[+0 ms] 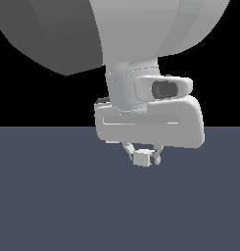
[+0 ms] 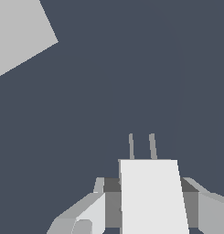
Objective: Plug the charger into the wall socket.
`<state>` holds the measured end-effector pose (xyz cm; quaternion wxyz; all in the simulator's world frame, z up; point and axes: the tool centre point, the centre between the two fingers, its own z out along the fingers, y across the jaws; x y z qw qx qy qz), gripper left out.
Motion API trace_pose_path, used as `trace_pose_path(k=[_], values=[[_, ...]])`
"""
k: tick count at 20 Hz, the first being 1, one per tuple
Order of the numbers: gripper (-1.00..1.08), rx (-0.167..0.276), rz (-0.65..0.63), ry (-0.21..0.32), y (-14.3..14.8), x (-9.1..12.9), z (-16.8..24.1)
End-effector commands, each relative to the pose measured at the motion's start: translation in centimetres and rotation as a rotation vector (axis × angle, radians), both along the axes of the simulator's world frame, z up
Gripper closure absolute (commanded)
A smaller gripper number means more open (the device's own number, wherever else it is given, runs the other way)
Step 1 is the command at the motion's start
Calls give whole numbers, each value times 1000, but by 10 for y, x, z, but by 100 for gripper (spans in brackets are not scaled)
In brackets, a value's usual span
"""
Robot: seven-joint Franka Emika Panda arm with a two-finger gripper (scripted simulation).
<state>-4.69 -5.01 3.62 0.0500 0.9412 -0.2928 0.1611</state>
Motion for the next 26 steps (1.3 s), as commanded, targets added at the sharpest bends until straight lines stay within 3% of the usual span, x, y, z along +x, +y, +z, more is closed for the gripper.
trace_pose_path(k=[1, 26], values=[[108, -2, 69, -2, 1, 5, 7], [108, -2, 639, -1, 23, 41, 57]])
